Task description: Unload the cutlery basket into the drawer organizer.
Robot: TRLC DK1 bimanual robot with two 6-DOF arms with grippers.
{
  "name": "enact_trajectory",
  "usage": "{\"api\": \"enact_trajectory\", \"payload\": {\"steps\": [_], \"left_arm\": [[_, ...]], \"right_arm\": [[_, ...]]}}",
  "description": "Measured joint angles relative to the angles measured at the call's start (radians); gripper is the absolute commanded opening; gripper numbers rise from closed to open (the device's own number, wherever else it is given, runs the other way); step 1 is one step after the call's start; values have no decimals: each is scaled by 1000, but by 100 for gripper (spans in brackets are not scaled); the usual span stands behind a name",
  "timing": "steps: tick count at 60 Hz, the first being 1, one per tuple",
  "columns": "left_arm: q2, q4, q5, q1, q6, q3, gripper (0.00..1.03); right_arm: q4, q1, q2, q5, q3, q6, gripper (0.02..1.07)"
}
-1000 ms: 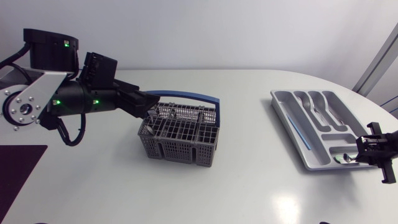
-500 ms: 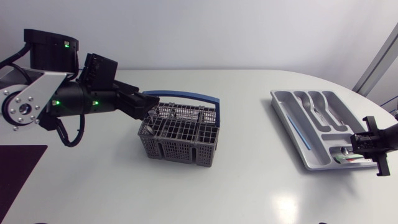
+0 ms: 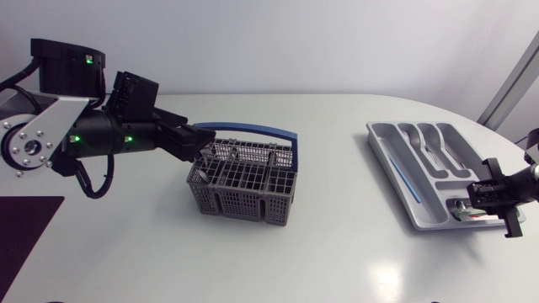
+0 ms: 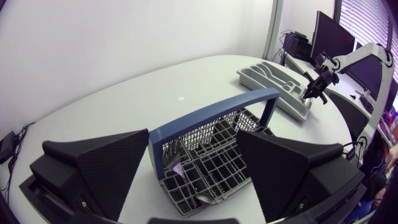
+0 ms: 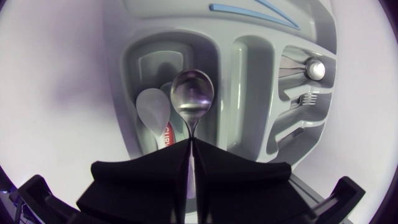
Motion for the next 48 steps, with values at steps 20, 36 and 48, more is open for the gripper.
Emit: {"api": "enact_trajectory", "payload": {"steps": [20, 36, 48], "left_arm": [[0, -8, 0, -1, 0, 0, 98], [0, -23, -3, -8, 0, 1, 98], [-25, -49, -6, 0, 19, 1, 98]], "right_arm": [[7, -2, 5, 27, 0, -8, 18], [21, -6, -11, 13, -26, 7, 92], [-162, 53, -166, -80, -3, 137, 96]]}}
